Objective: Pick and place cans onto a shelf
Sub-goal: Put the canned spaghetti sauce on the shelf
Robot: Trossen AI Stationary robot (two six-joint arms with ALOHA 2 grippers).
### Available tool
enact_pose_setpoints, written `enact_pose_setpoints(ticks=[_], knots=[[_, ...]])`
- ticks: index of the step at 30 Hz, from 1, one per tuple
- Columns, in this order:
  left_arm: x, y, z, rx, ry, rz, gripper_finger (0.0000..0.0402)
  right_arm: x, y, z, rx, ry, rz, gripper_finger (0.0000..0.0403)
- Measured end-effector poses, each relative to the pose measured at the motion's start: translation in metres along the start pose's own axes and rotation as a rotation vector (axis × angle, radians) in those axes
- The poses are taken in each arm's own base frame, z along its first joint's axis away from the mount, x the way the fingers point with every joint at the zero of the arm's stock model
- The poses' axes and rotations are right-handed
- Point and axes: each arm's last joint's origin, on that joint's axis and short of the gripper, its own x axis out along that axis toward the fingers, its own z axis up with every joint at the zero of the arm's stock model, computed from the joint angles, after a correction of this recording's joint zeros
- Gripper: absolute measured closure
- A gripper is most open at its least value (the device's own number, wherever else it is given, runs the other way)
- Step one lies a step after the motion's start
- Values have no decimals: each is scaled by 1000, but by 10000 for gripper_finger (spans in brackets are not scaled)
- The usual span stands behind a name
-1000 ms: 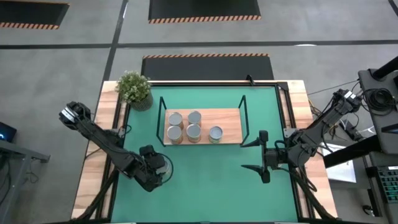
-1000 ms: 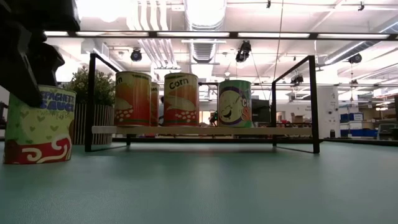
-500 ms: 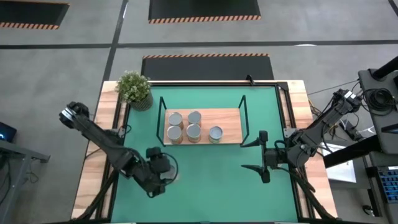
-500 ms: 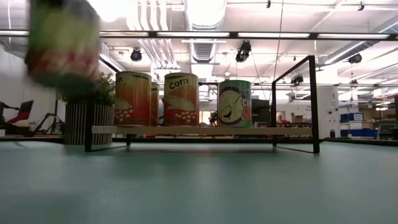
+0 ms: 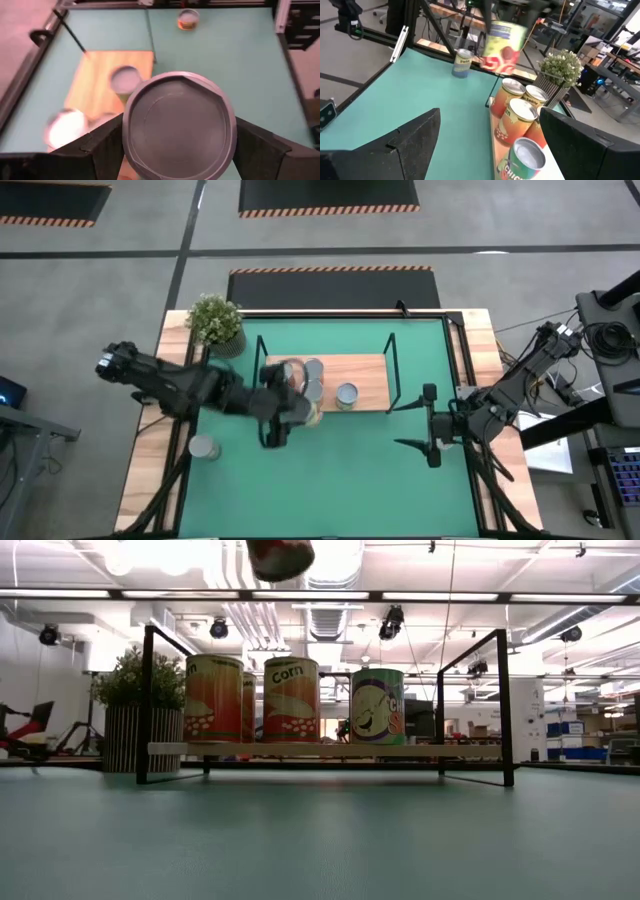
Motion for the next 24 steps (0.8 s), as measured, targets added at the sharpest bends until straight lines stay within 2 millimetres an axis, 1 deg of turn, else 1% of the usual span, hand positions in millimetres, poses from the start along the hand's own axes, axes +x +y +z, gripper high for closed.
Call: enact_pose_setpoints(ticks=[5, 10, 13, 19, 22, 24], knots=[[5, 37, 15, 12, -17, 34, 119, -1, 0, -3, -14, 24, 3, 76], [11, 68, 23, -4, -51, 41, 119, -3, -2, -4, -22, 38, 5, 76], [20, 81, 28, 9, -79, 44, 119, -6, -4, -4, -9, 37, 5, 76], [45, 102, 30, 76, -61, 24, 119, -11, -9, -6, 27, 50, 6, 76], [53, 111, 31, 94, -64, 40, 119, -12, -9, -7, 36, 63, 5, 76], [57, 116, 34, 94, -96, 45, 119, -13, -9, -10, 27, 75, 6, 76]])
